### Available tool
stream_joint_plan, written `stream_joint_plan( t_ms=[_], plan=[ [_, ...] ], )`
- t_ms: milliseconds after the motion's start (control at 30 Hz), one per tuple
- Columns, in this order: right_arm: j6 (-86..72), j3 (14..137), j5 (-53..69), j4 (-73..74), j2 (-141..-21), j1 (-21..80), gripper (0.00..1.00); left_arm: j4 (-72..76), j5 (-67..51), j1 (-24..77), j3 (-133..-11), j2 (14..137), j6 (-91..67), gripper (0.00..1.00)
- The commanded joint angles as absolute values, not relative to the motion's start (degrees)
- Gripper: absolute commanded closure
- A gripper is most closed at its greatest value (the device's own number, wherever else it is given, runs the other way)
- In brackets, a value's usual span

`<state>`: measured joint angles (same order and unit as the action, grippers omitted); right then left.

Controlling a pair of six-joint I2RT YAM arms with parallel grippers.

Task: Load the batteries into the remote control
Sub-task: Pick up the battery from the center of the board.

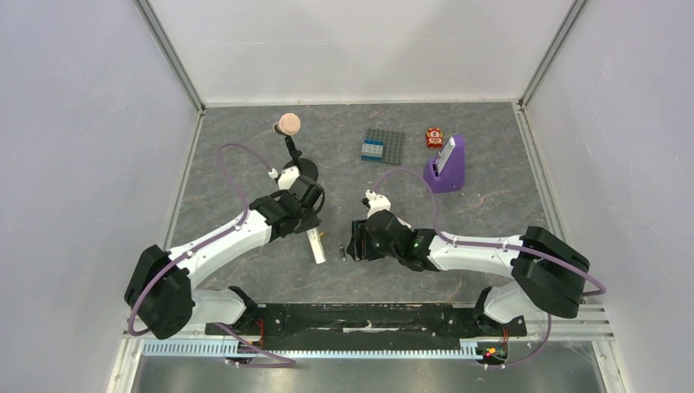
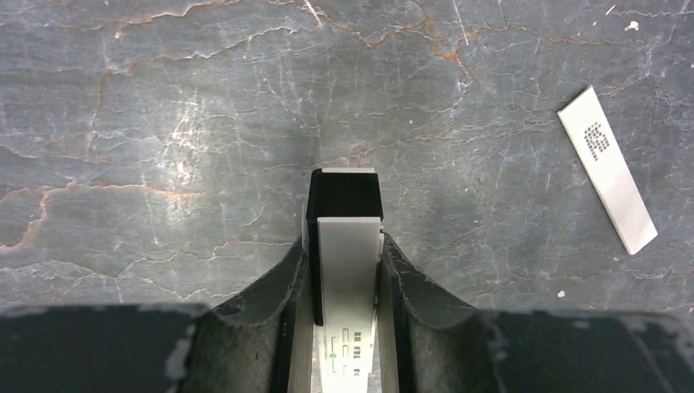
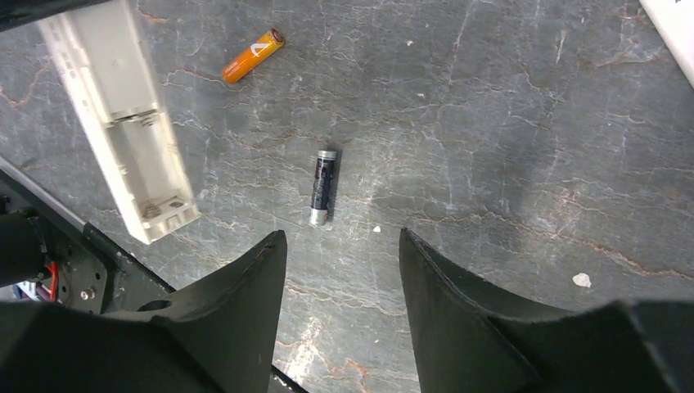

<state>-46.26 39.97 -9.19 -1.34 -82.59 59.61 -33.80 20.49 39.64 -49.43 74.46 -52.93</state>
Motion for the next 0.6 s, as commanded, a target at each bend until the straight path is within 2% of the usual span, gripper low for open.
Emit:
stream_joint_plan(
  t_ms=[0, 367, 567],
  plan=[
    [-44.5, 43.0, -11.2, -2.1, -84.2, 59.7, 0.45, -31.4, 23.3, 39.9, -47.6, 68.0, -55.4, 0.98],
    [-39.8, 52.1, -17.6, 7.4, -93.8, 63.8, 0.53, -30.8, 26.6, 39.8, -43.1, 54.7, -55.7, 0.98],
    [-39.5, 53.9, -21.1, 11.7, -97.3, 64.2, 0.59, -30.8, 28.9, 39.8, -42.0, 51.3, -56.1, 0.98]
  ],
)
